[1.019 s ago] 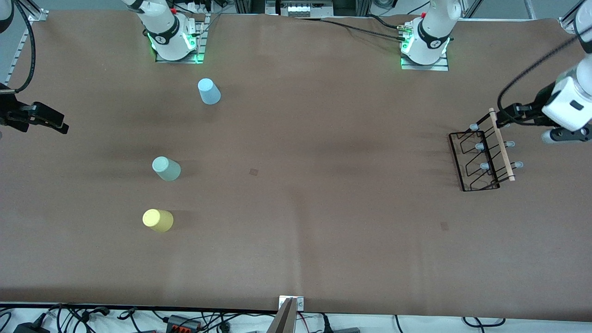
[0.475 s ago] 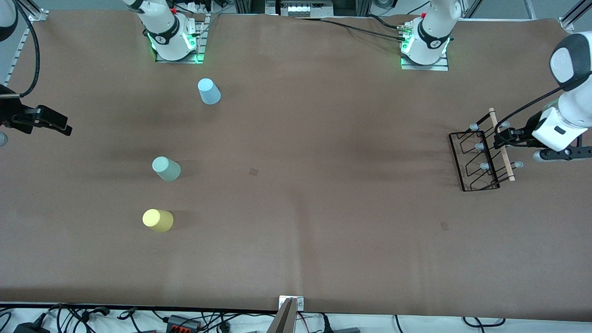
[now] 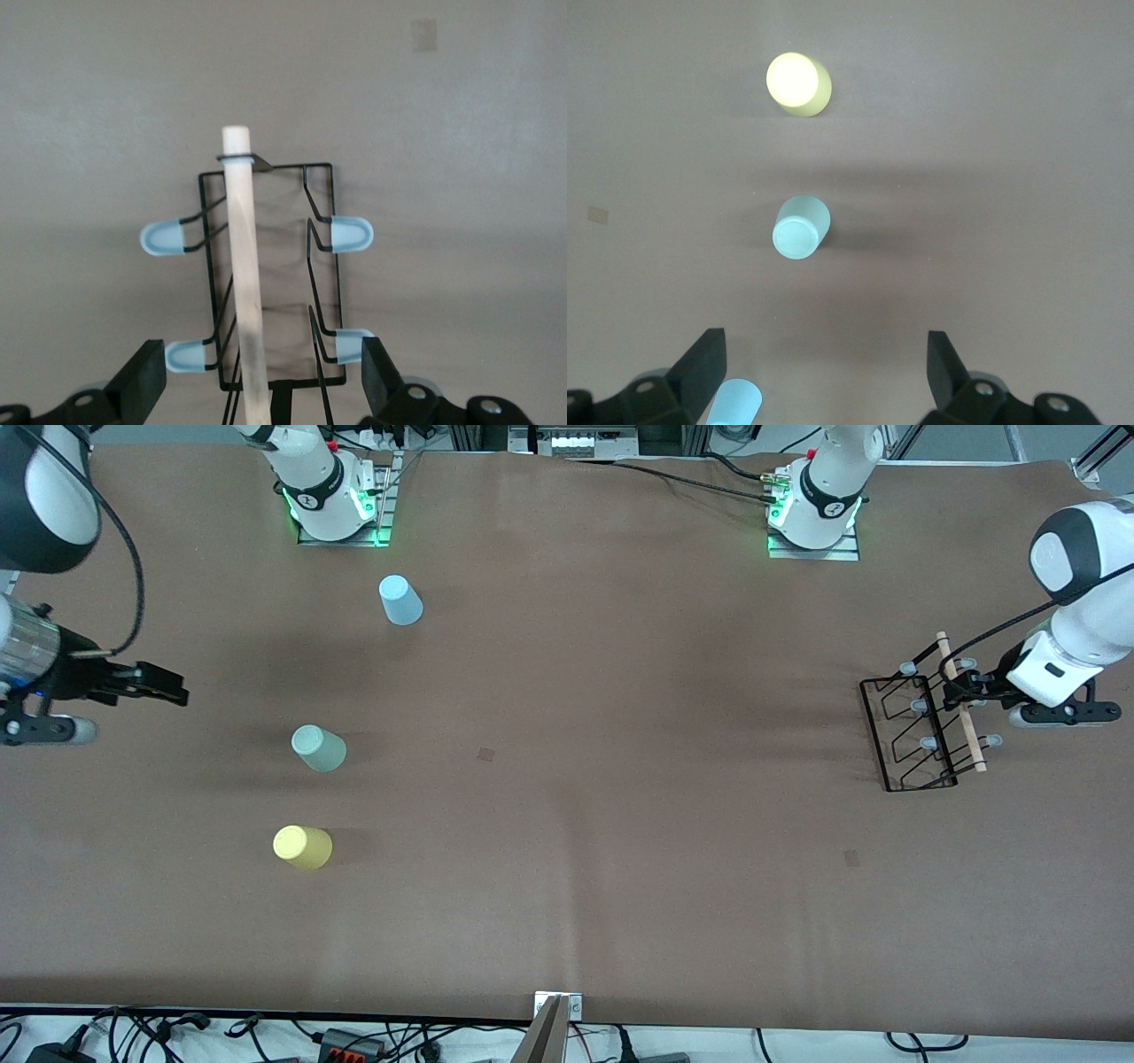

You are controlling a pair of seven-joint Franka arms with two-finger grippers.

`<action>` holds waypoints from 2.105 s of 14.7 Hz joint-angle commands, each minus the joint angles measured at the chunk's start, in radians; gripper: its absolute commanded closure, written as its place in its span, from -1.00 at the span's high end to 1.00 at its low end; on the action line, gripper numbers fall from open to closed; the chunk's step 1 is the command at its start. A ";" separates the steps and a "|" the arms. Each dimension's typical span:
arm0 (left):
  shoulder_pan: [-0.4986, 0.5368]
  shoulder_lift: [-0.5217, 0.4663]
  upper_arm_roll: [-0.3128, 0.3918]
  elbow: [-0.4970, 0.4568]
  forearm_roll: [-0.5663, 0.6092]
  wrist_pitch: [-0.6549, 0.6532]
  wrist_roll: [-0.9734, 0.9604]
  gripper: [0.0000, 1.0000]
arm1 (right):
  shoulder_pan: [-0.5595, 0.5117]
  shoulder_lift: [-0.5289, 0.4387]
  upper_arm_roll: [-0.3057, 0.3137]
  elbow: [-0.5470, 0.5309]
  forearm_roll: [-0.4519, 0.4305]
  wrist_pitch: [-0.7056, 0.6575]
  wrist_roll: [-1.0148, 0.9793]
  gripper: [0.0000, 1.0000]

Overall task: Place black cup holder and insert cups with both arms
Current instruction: 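Grasp the black wire rack with the left gripper while the right gripper reaches out, then lift the rack with the left gripper while the right gripper lowers to the teal cup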

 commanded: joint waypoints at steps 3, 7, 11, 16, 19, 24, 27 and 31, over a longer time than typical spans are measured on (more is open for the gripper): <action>0.007 -0.019 -0.007 -0.038 -0.016 0.022 0.033 0.48 | 0.024 0.074 0.000 -0.001 0.001 0.015 -0.004 1.00; 0.030 0.006 -0.007 -0.040 -0.016 0.024 0.036 0.41 | 0.039 0.121 0.000 -0.002 -0.006 0.057 -0.001 1.00; 0.034 0.024 -0.007 -0.041 -0.016 0.024 0.036 0.17 | 0.054 0.167 0.000 -0.008 -0.011 0.075 0.000 1.00; 0.043 0.027 -0.007 -0.043 -0.016 0.015 0.037 -0.25 | 0.068 0.159 0.000 -0.161 -0.012 0.218 0.002 1.00; 0.043 0.030 -0.009 -0.043 -0.016 0.007 0.036 -0.71 | 0.083 0.177 0.000 -0.212 -0.012 0.249 0.002 1.00; 0.041 0.032 -0.012 -0.034 -0.024 -0.033 0.023 -0.98 | 0.097 0.246 0.000 -0.214 -0.008 0.305 0.002 1.00; 0.032 0.020 -0.050 -0.018 -0.025 -0.063 0.013 -0.98 | 0.096 0.288 0.000 -0.214 -0.005 0.342 0.002 1.00; 0.023 0.058 -0.200 0.274 -0.033 -0.457 -0.206 -0.99 | 0.094 0.311 0.002 -0.218 0.007 0.347 0.004 1.00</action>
